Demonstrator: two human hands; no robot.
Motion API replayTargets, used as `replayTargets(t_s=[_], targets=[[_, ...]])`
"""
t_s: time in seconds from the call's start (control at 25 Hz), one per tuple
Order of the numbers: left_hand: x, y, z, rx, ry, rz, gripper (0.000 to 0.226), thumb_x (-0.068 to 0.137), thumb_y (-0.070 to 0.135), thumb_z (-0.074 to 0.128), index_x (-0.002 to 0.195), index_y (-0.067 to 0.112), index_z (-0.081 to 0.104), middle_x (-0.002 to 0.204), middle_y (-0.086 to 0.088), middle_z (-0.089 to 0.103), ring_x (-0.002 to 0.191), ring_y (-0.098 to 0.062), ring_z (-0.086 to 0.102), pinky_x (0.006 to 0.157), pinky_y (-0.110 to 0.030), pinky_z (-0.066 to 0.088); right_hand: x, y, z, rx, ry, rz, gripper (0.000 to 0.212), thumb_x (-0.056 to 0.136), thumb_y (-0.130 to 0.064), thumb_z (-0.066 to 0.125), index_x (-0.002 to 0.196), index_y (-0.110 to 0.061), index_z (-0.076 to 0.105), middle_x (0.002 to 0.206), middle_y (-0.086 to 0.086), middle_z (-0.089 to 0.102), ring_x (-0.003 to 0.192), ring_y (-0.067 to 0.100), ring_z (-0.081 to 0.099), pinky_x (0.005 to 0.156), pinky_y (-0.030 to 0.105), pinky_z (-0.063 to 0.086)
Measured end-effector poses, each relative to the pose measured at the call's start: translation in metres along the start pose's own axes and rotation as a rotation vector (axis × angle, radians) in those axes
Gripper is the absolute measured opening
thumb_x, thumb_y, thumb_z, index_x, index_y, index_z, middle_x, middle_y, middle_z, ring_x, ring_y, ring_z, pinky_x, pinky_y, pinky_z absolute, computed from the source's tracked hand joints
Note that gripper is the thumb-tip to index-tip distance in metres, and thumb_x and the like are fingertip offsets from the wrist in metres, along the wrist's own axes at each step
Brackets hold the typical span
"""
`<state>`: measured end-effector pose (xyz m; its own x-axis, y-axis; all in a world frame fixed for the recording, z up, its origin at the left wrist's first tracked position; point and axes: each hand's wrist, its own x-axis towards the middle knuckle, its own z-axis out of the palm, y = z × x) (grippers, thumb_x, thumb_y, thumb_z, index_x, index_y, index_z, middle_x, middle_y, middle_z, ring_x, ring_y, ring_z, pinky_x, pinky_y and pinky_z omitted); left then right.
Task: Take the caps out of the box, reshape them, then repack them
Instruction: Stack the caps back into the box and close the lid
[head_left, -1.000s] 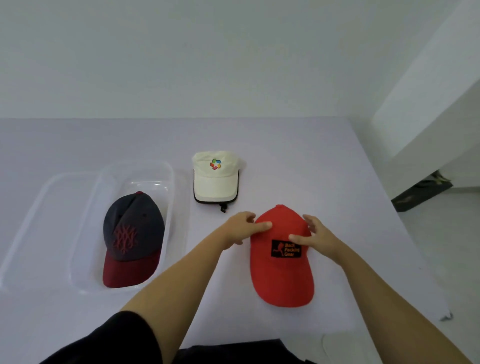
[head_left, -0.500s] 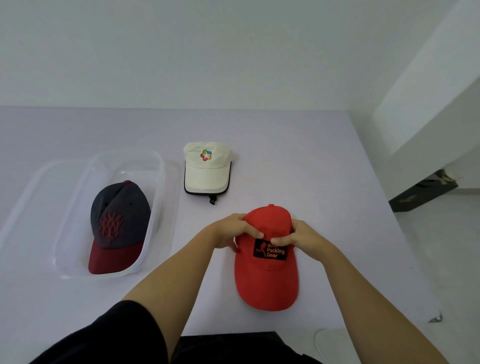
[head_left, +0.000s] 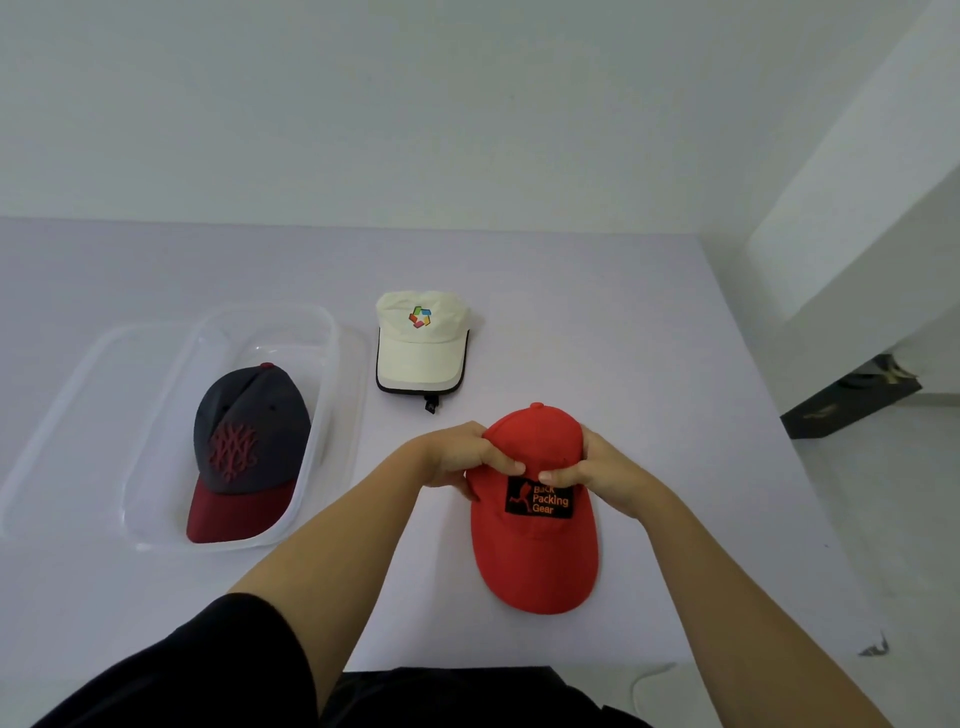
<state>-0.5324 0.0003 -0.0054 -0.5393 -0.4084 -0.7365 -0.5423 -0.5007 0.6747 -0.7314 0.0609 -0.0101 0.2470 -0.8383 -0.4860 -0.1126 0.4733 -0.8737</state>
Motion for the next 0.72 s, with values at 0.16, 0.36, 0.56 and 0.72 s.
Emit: replayTargets(t_s=[0.16, 0.36, 0.56, 0.72], targets=[[-0.018, 0.011, -0.016, -0.016, 0.032, 0.086, 0.033, 0.083, 0.014, 0.069, 0.115, 0.011, 0.065, 0.109, -0.011, 0.07, 0.099, -0.028, 0.066, 0.09, -0.047, 0.051, 0.003, -0.018, 0.009, -0.051, 0.131, -0.078, 0.069, 0.067, -0.011, 0.082, 0.128, -0.021, 0.049, 0.121, 0.004, 0.064, 0.109, 0.018, 0.063, 0.097, 0.04, 0.05], [-0.079, 0.039, -0.074, 0.001, 0.195, 0.258, 0.012, 0.081, 0.009, 0.07, 0.092, 0.016, 0.071, 0.088, -0.004, 0.074, 0.082, -0.022, 0.069, 0.079, -0.037, 0.055, 0.025, -0.054, 0.041, 0.243, 0.398, -0.301, 0.067, 0.069, -0.076, 0.055, 0.11, -0.023, 0.055, 0.113, 0.001, 0.059, 0.109, 0.015, 0.056, 0.102, 0.031, 0.04], [-0.163, 0.049, -0.154, 0.076, 0.414, 0.369, 0.015, 0.075, 0.013, 0.075, 0.09, 0.009, 0.074, 0.09, -0.014, 0.074, 0.08, -0.025, 0.068, 0.083, -0.04, 0.054, 0.062, -0.07, 0.113, 0.213, 0.624, -0.214, 0.027, 0.1, -0.033, 0.032, 0.111, -0.019, 0.052, 0.104, -0.004, 0.059, 0.109, 0.017, 0.056, 0.103, 0.033, 0.039], [-0.218, 0.032, -0.216, 0.148, 0.537, 0.362, 0.026, 0.068, 0.022, 0.078, 0.091, 0.011, 0.074, 0.1, -0.014, 0.074, 0.092, -0.028, 0.068, 0.097, -0.051, 0.049, 0.093, -0.081, 0.205, -0.1, 0.482, -0.257, 0.021, 0.089, -0.007, 0.052, 0.106, -0.018, 0.056, 0.1, -0.003, 0.061, 0.097, 0.017, 0.059, 0.08, 0.024, 0.041]])
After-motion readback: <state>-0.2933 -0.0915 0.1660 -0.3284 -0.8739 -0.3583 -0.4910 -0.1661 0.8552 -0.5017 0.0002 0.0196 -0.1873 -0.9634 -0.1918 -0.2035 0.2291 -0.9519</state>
